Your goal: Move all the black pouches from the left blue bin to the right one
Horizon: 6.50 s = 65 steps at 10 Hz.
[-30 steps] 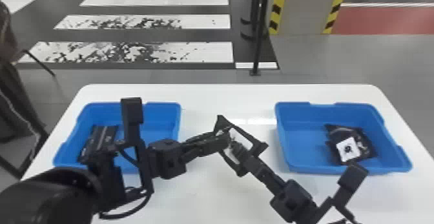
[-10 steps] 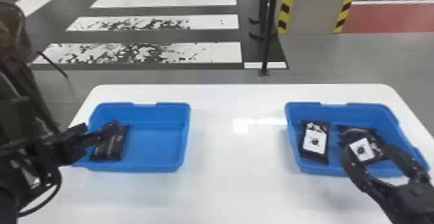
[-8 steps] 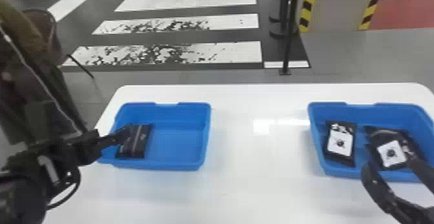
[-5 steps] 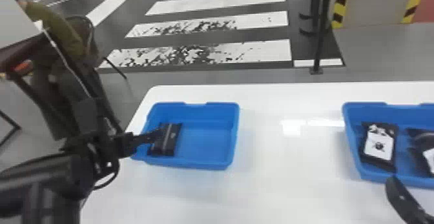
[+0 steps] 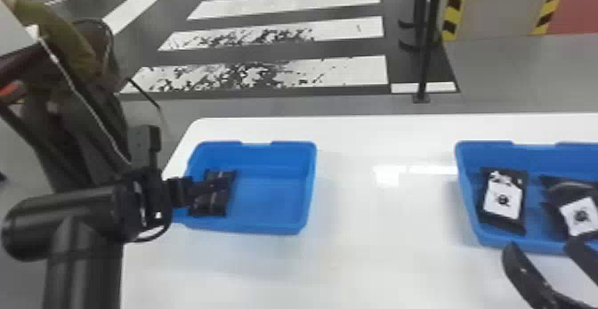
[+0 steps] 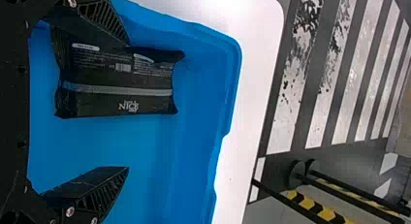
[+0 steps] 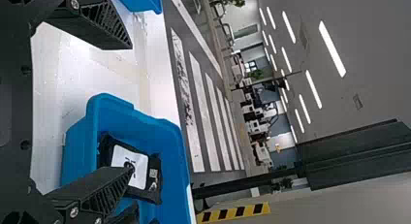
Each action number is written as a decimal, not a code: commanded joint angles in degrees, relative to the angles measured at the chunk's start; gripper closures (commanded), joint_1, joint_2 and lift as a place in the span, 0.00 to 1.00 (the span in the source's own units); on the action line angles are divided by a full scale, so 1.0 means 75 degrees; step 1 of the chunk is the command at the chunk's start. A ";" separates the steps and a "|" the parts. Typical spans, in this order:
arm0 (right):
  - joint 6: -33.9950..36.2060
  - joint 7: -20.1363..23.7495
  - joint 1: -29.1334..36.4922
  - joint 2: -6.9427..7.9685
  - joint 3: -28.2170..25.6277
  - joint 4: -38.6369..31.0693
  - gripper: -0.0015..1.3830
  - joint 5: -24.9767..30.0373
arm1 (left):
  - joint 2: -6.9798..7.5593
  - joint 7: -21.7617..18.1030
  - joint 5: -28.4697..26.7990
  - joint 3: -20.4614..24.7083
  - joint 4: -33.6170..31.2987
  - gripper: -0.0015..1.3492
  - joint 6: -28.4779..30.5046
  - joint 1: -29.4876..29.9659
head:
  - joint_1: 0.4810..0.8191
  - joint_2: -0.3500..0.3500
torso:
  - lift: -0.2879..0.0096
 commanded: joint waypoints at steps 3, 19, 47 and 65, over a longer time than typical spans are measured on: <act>0.0048 0.0064 -0.0070 -0.0012 0.0030 0.0105 0.10 -0.0108 | 0.0061 0.0016 -0.0424 -0.0584 0.1251 0.10 0.0039 -0.0884 | 0.63 0.82 | 0.50; 0.0555 0.0229 -0.0089 -0.0059 0.0030 0.0311 0.10 -0.0656 | 0.0002 0.0063 -0.1780 -0.0935 0.0595 0.85 0.1502 -0.0922 | 0.63 0.87 | 0.50; 0.1323 0.0357 -0.2826 -0.0633 0.1371 0.1380 0.93 -0.2545 | 0.0307 -0.0078 0.1953 -0.5139 -0.3268 0.06 -0.0880 0.1197 | 0.63 0.34 | 0.50; -0.0533 -0.0146 -0.0614 0.0000 -0.1097 0.0330 0.10 0.0273 | -0.0772 -0.0371 0.1298 -0.1590 -0.4018 0.12 -0.5023 0.4853 | 0.63 0.18 | 0.50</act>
